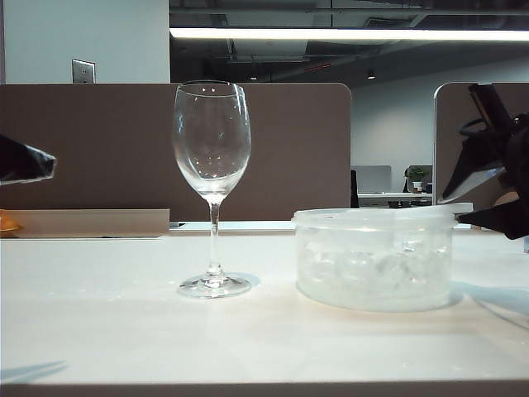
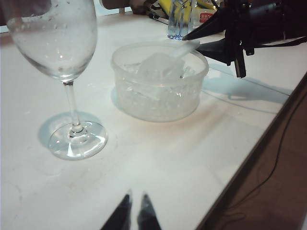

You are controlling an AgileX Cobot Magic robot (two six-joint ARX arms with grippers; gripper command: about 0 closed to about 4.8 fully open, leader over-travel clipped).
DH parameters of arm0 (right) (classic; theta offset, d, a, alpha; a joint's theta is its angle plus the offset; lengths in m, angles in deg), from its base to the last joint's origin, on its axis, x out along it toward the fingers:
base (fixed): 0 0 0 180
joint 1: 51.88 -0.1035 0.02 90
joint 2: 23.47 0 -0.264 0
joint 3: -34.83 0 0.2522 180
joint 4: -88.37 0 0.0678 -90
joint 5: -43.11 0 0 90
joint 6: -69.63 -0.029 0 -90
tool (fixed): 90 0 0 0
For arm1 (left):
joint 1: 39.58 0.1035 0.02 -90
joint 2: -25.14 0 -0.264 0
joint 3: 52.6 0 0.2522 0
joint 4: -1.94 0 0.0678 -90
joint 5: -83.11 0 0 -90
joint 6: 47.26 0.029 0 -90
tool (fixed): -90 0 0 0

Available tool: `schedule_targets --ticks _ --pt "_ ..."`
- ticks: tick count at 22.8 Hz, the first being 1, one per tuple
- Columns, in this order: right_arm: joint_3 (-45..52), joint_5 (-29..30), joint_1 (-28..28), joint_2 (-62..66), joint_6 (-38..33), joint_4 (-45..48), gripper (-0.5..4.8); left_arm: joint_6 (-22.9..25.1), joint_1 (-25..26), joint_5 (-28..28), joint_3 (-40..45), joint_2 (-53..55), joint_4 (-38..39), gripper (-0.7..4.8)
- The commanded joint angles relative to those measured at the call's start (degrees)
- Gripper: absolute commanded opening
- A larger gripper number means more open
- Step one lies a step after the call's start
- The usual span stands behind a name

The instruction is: Pick up an ice shovel filled with ice cubes and pour the ice from the shovel into the glass.

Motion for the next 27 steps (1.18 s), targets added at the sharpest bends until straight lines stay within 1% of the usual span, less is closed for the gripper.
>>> schedule_targets --ticks 1,3,4,6,7,8,12,21,27 --pt "-0.35 -0.02 -0.09 -0.15 -0.07 1.31 0.94 -0.15 -0.04 0.00 -0.07 0.07 -0.48 0.29" --pt "-0.35 0.00 -0.09 -0.15 -0.07 1.31 0.73 -0.15 -0.04 0.02 -0.07 0.07 -0.48 0.29" --pt "-0.35 -0.02 -0.09 -0.15 -0.07 1.36 0.45 -0.15 -0.04 0.02 -0.07 0.07 -0.48 0.29" --pt "-0.35 -0.04 -0.09 -0.15 -0.22 1.73 0.41 -0.15 -0.04 0.02 -0.07 0.07 -0.48 0.29" --pt "-0.35 -0.11 -0.09 -0.15 -0.35 1.99 0.28 -0.15 -0.04 0.02 -0.07 0.07 -0.48 0.29" --pt "-0.35 -0.22 -0.09 -0.15 -0.46 2.23 -0.02 -0.15 -0.04 0.02 -0.07 0.07 -0.46 0.29" --pt "-0.35 -0.24 -0.09 -0.15 -0.72 4.42 -0.06 -0.15 -0.04 0.02 -0.07 0.07 -0.48 0.29" --pt "-0.33 -0.68 -0.07 -0.17 -5.75 6.58 -0.06 -0.15 -0.02 0.02 -0.07 0.04 -0.48 0.29" --pt "-0.35 -0.68 -0.07 -0.17 -6.01 12.35 -0.06 -0.15 -0.02 0.02 -0.07 0.04 -0.48 0.29"
